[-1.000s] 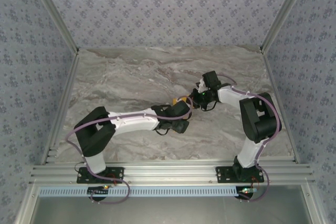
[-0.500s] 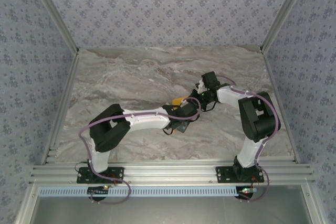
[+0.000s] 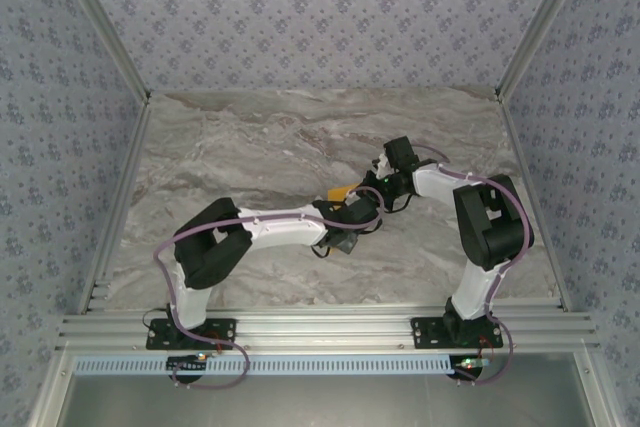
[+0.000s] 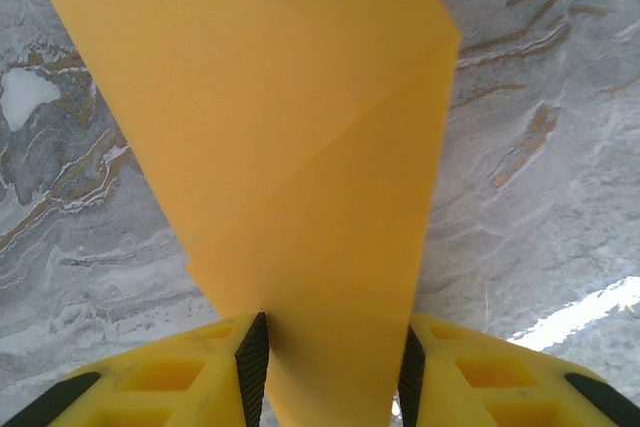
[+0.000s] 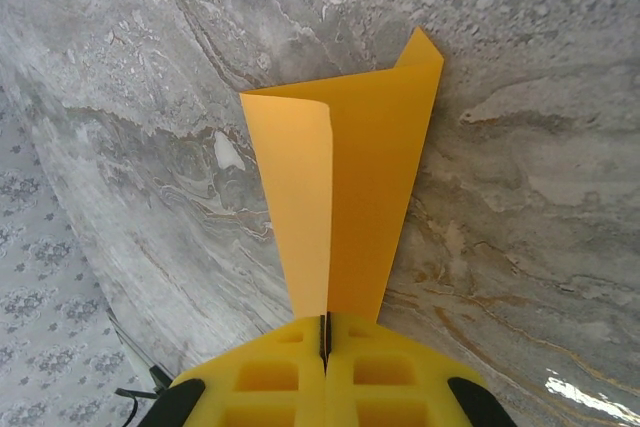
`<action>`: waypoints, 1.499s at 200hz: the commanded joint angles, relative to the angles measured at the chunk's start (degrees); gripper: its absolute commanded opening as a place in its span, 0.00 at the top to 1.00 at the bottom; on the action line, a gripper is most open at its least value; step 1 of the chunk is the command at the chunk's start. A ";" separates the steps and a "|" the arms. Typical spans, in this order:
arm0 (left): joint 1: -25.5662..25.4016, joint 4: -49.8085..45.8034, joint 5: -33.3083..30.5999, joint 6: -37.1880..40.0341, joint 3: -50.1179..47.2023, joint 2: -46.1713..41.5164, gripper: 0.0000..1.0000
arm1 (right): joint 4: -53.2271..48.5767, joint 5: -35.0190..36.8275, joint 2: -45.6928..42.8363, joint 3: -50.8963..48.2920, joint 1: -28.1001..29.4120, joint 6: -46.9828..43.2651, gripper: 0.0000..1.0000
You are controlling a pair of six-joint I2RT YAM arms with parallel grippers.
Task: Fold a paper plane with a square sheet of paper (fold left side to right side)
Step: Fold the wing for the fifth time at the center of the table.
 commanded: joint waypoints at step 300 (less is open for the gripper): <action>7.71 7.47 22.87 -2.27 -1.50 -2.80 0.89 | -2.05 8.00 -17.14 -9.43 -9.60 -17.08 0.35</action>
